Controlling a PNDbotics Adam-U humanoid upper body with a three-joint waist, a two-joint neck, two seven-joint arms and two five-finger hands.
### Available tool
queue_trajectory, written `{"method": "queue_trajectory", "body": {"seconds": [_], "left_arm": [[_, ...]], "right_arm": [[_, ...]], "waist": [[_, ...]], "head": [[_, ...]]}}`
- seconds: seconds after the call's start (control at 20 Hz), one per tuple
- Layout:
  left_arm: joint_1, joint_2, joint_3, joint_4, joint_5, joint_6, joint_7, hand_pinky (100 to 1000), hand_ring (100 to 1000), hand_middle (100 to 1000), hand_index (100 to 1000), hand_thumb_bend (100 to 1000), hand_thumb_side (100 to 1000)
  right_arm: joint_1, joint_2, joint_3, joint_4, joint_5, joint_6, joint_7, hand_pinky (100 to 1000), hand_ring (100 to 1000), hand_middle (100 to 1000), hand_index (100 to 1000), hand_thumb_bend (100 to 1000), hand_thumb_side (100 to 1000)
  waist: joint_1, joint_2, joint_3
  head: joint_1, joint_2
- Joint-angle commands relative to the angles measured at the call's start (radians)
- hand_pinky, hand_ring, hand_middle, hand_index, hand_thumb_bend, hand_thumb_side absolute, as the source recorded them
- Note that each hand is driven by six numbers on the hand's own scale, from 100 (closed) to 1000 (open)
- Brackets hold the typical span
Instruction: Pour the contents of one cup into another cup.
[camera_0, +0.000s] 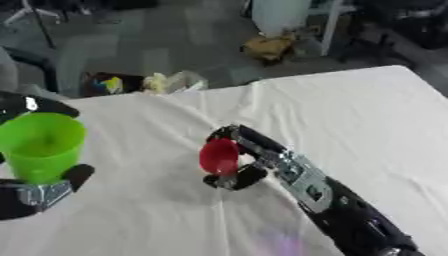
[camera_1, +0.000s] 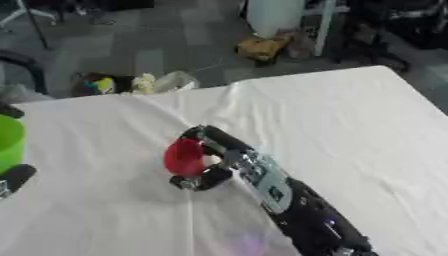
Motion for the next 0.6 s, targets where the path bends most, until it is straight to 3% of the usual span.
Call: {"method": "queue_trajectory", "body": {"seconds": [0.05, 0.6], "left_arm": [[-0.039, 0.029, -0.017, 0.003, -0.037, -0.003, -0.043, 257, 100, 275, 743, 208, 181], [-0.145, -0.007, -0.118, 0.115, -0.146, -0.049, -0.17, 254, 100, 278, 742, 230, 186]], "right_arm": [[-0.028, 0.016, 0.012, 0.011, 0.014, -0.005, 0.02, 678, 790, 139, 439, 100, 183], [-0.058, 0.063, 0.08, 0.007, -0.051, -0.021, 0.108, 678, 794, 140, 438, 100, 181]], "waist": [[0.004, -0.021, 0.0], [0.003, -0.034, -0.016]], "head": [[-0.007, -0.011], [-0.007, -0.008]]}}
